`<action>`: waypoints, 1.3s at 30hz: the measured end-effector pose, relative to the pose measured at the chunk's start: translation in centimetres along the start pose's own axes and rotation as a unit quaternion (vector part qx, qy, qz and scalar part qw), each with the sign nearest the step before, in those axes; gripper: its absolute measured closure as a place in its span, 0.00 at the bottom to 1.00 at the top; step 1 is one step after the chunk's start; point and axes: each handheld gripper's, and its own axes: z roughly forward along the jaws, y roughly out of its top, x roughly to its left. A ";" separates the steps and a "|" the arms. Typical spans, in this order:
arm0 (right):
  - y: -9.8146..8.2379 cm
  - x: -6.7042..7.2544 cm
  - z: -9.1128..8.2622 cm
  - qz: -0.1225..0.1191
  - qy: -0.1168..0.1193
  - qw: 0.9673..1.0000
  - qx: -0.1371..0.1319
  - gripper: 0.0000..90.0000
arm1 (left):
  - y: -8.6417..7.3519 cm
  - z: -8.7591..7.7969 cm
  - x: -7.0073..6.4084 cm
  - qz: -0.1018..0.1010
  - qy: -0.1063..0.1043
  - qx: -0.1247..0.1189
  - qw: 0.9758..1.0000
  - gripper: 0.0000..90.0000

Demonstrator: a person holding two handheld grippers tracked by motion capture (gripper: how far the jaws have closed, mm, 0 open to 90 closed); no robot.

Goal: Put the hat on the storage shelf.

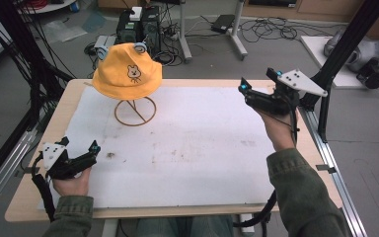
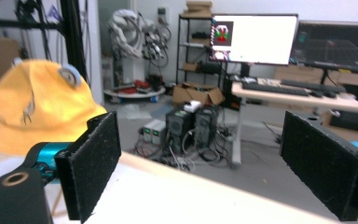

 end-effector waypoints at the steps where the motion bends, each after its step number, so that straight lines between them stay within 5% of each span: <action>1: -0.4 -0.1 -0.5 -0.001 -0.008 1.000 0.001 0.14 | 0.0 0.0 0.0 0.000 0.001 0.000 1.000 0.04; 9: -3.6 -0.8 -3.7 0.013 -0.062 0.998 0.010 0.14 | -0.1 -0.1 -0.3 0.001 0.005 0.001 1.000 0.04; 21: -10.1 0.9 -5.7 0.015 -0.144 0.989 0.030 0.14 | -0.8 0.2 -0.6 -0.002 0.023 0.011 1.000 0.04; 31: -15.6 1.5 -5.7 0.008 -0.150 0.987 0.051 0.14 | -0.9 0.0 -0.6 -0.007 0.035 0.008 0.999 0.04; 39: -17.5 1.3 -6.1 0.030 -0.158 0.985 0.054 0.14 | -0.9 0.1 -0.7 -0.007 0.035 0.007 0.999 0.04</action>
